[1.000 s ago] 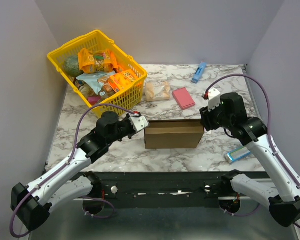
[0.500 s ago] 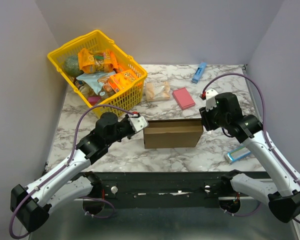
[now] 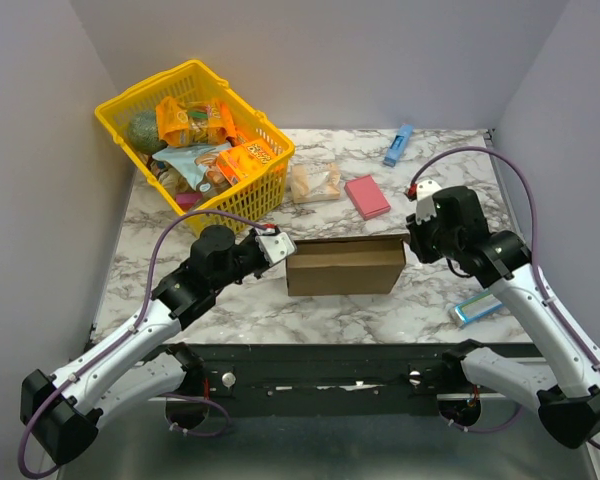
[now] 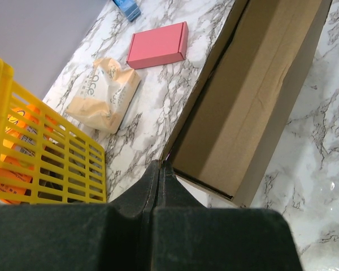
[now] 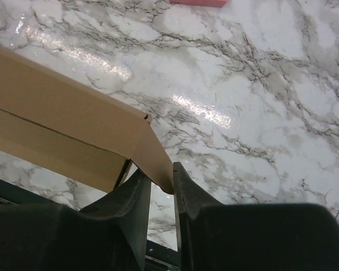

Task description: Fold the paper box

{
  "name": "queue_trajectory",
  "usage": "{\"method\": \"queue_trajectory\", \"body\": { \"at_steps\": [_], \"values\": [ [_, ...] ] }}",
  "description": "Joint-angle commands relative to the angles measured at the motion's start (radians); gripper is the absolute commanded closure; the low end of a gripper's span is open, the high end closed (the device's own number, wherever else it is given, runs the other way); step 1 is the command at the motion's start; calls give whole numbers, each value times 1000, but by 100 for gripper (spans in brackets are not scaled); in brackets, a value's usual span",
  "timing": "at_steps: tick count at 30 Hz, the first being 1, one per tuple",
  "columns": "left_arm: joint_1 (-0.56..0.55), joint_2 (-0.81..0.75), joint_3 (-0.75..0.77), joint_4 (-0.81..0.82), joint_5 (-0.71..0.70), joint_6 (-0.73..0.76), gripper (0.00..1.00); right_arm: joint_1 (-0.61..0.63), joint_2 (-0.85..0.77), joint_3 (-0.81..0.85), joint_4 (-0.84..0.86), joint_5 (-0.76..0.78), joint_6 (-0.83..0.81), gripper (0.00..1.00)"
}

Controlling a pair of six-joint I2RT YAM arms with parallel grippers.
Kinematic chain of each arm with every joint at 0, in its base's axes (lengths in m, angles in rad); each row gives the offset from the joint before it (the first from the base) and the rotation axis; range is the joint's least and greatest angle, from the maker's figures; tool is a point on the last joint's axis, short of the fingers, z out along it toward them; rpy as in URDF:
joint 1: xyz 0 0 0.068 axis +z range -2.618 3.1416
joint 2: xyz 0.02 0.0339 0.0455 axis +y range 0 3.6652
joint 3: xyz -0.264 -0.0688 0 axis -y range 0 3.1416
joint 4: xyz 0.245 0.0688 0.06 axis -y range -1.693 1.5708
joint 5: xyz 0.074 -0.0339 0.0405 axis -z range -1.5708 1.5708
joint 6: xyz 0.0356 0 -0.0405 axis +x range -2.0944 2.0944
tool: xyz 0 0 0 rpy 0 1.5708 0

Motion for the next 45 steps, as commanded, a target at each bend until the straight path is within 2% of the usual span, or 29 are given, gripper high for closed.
{"method": "queue_trajectory", "body": {
  "at_steps": [1,4,14,18,26,32,37,45],
  "values": [
    [6,16,4,-37,-15,-9,100,16,11,40,-25,-66,51,78],
    [7,28,12,-42,2,-17,100,38,30,71,-30,-75,118,83],
    [8,34,10,-34,24,-28,100,84,123,189,-60,-76,283,91],
    [8,31,7,-36,17,-24,100,84,137,200,-71,-63,324,99],
    [-9,23,-2,-40,-7,-3,100,82,158,198,-39,-108,382,99],
    [-13,30,21,-51,1,-17,100,81,223,298,-79,-149,369,99],
    [-13,117,156,-147,-21,-154,100,81,246,329,-100,-141,361,99],
    [-13,244,280,-229,-30,-359,100,81,218,246,-87,-103,366,99]
  ]
}}
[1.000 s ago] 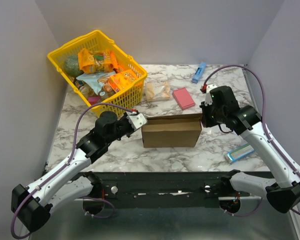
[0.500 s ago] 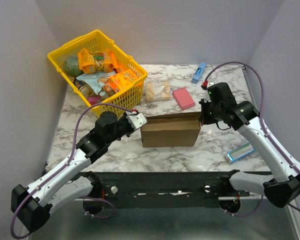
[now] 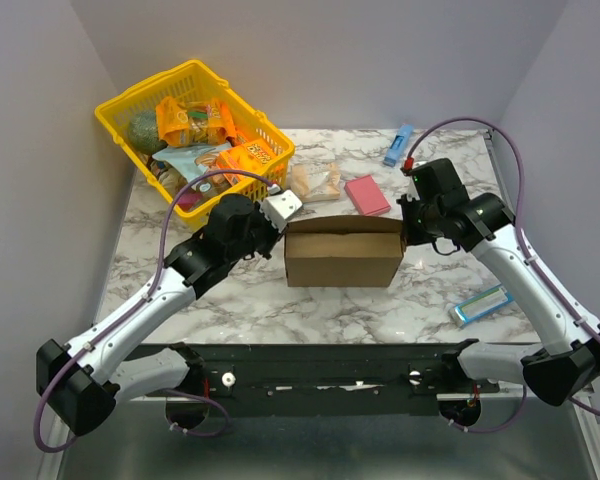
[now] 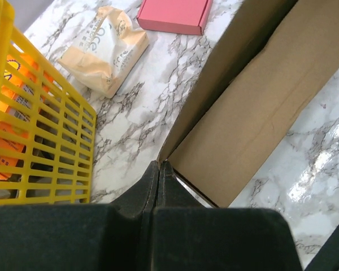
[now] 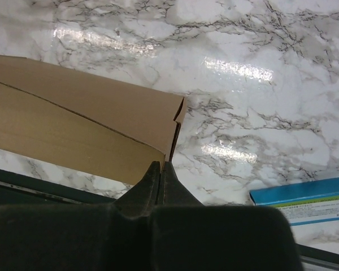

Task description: Fold the paper box

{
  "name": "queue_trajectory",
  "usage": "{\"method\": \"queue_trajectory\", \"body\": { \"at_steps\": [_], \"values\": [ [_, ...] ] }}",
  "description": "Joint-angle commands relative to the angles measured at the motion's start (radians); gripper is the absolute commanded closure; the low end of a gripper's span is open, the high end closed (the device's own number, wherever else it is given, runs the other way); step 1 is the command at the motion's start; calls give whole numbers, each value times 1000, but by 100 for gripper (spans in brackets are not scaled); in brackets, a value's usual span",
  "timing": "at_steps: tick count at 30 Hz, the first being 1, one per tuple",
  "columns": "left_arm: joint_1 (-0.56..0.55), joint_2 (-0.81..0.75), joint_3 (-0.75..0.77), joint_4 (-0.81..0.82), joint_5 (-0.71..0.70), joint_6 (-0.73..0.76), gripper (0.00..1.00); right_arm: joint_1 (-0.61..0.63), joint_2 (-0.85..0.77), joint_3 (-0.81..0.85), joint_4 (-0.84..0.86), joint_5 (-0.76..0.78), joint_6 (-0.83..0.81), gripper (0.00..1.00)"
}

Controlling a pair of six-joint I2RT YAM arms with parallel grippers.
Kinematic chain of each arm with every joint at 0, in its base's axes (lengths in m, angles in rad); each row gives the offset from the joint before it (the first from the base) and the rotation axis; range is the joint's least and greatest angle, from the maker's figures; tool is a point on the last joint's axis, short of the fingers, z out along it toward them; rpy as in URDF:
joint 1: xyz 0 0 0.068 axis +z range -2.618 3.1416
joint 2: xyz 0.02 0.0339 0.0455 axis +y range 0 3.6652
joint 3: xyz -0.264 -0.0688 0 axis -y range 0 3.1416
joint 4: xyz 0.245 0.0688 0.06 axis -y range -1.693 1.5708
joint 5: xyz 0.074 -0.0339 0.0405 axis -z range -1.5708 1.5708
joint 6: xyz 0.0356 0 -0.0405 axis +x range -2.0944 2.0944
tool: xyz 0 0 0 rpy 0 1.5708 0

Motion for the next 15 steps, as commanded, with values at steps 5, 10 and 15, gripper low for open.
{"method": "queue_trajectory", "body": {
  "at_steps": [5,10,15],
  "values": [
    [-26,23,32,-39,42,-194,66,25,-54,-57,102,-106,41,99],
    [-26,-7,15,-31,5,-199,48,25,-61,-52,102,-78,39,99],
    [-24,-7,16,-66,-33,-197,36,25,-58,-49,102,-81,38,99]
  ]
}}
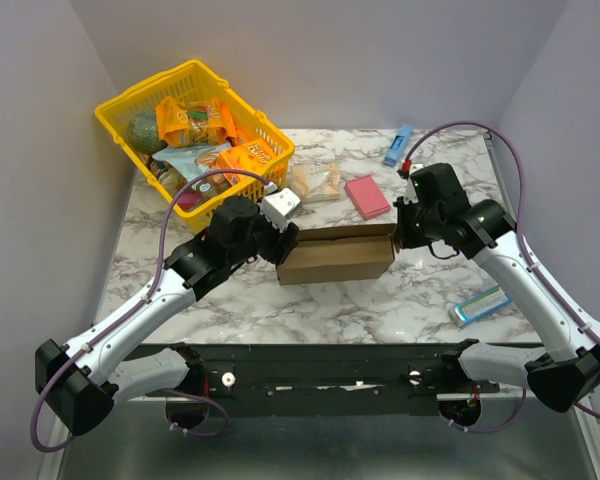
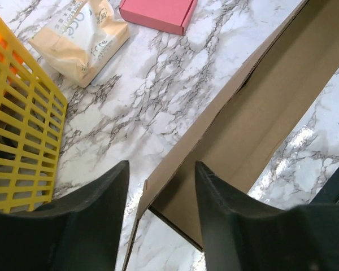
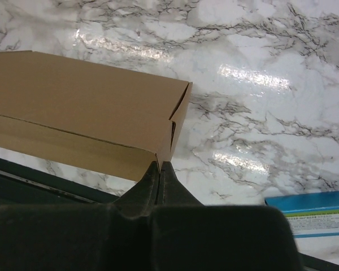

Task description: Fold the paper box

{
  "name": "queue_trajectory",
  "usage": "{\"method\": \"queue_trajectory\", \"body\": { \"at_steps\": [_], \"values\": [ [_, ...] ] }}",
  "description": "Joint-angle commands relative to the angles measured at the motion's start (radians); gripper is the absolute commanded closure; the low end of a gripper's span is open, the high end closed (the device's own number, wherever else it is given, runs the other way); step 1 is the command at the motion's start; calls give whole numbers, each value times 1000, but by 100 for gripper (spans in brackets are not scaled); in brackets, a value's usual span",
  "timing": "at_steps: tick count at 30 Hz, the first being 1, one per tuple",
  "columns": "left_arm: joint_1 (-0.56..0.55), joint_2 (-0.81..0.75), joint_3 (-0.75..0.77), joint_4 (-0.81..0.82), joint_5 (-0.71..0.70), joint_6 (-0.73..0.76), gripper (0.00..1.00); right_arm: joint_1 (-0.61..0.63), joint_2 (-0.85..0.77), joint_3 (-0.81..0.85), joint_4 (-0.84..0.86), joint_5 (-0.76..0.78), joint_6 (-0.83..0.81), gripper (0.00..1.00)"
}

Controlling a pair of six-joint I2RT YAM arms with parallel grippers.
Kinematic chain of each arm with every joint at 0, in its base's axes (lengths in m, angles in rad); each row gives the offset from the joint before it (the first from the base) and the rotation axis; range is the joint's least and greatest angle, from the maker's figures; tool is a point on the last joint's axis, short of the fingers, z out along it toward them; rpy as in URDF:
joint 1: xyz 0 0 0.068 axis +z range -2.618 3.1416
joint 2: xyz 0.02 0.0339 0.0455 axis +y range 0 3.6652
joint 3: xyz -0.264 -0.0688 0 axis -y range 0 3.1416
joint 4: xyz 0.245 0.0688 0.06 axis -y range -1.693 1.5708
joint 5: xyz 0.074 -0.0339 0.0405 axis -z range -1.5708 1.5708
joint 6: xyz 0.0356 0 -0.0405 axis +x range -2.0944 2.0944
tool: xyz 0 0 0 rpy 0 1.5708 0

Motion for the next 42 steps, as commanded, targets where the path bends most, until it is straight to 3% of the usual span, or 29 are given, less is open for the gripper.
{"method": "queue_trajectory", "body": {
  "at_steps": [1,10,15,30,34,35,37,38,42],
  "values": [
    [-3,-19,-11,-36,-24,-19,36,9,-15,0,57,-46,20,99],
    [36,-56,-22,-63,-41,-2,20,9,-18,-9,55,-42,18,99],
    [51,-91,-16,-68,-28,6,4,9,-8,-10,54,-39,15,99],
    [117,-125,12,-191,-13,26,4,9,-7,-3,49,-37,13,99],
    [120,-140,10,-206,-5,20,12,9,-4,-1,50,-39,13,99],
    [120,-141,10,-211,-8,21,24,9,-2,-1,50,-42,13,99],
    [121,-145,7,-214,-18,23,32,9,-2,0,50,-43,12,99],
    [121,-145,6,-214,-18,23,43,9,-1,2,50,-42,12,99],
    [121,-126,22,-232,-1,16,67,11,4,3,50,-45,10,99]
  ]
}}
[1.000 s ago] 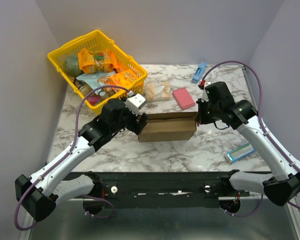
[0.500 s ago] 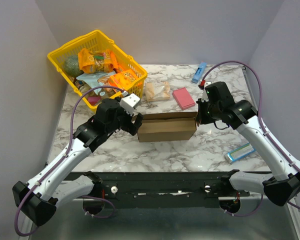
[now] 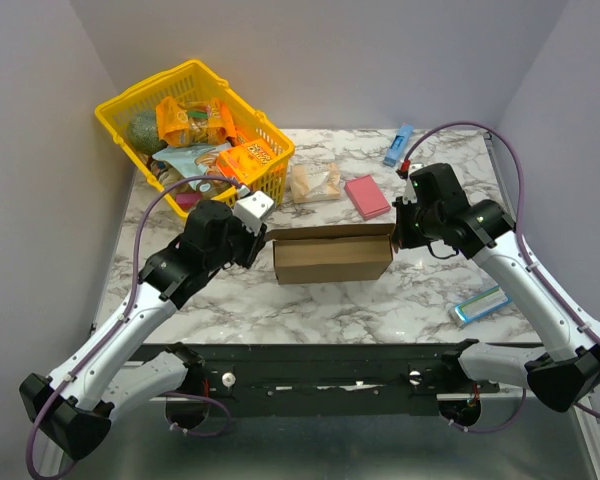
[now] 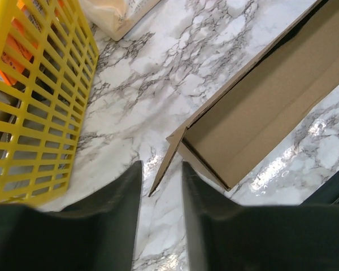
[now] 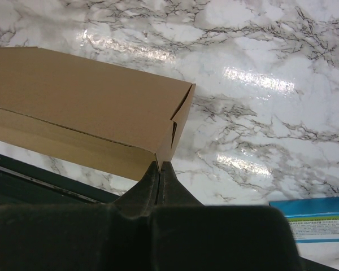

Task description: Fold the paper box

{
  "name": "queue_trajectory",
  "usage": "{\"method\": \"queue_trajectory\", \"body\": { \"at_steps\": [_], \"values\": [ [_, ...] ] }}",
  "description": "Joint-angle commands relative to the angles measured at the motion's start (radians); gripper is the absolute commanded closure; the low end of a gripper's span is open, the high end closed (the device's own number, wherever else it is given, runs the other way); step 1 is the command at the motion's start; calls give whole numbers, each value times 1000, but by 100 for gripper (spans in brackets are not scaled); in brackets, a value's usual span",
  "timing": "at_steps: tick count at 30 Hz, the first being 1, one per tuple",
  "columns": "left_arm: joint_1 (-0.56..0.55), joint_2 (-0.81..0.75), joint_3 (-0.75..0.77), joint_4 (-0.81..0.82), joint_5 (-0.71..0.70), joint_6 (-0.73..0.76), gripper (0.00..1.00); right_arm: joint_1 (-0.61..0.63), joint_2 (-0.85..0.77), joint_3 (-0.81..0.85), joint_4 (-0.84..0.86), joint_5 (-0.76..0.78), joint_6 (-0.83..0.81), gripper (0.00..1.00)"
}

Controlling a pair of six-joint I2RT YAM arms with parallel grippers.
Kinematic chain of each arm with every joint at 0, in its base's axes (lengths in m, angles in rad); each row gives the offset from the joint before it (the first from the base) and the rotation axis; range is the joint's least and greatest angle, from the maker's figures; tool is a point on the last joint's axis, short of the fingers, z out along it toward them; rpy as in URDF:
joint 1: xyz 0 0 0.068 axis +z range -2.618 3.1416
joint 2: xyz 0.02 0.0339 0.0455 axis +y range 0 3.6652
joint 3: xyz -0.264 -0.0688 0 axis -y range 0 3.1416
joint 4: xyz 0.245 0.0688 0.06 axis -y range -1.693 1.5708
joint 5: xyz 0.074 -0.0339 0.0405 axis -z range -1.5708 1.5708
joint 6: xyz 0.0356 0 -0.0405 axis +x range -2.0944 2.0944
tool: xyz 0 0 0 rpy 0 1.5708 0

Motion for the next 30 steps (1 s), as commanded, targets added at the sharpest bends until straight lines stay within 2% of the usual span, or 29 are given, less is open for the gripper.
{"method": "queue_trajectory", "body": {
  "at_steps": [1,2,5,6,12,16,30],
  "values": [
    [8,5,38,-41,22,-5,71,5,3,6,36,-28,12,99],
    [8,8,41,-39,25,-16,80,6,5,6,39,-29,12,99],
    [8,33,58,-34,33,-77,97,3,12,4,41,-33,11,99],
    [8,51,68,-41,36,-97,99,5,15,4,41,-33,11,99],
    [8,148,131,-48,48,-293,100,5,25,-1,38,-19,9,99],
    [8,172,142,-25,41,-373,100,6,25,-13,41,-16,9,99],
    [8,211,110,84,90,-547,100,5,20,-39,55,-25,9,99]
  ]
}}
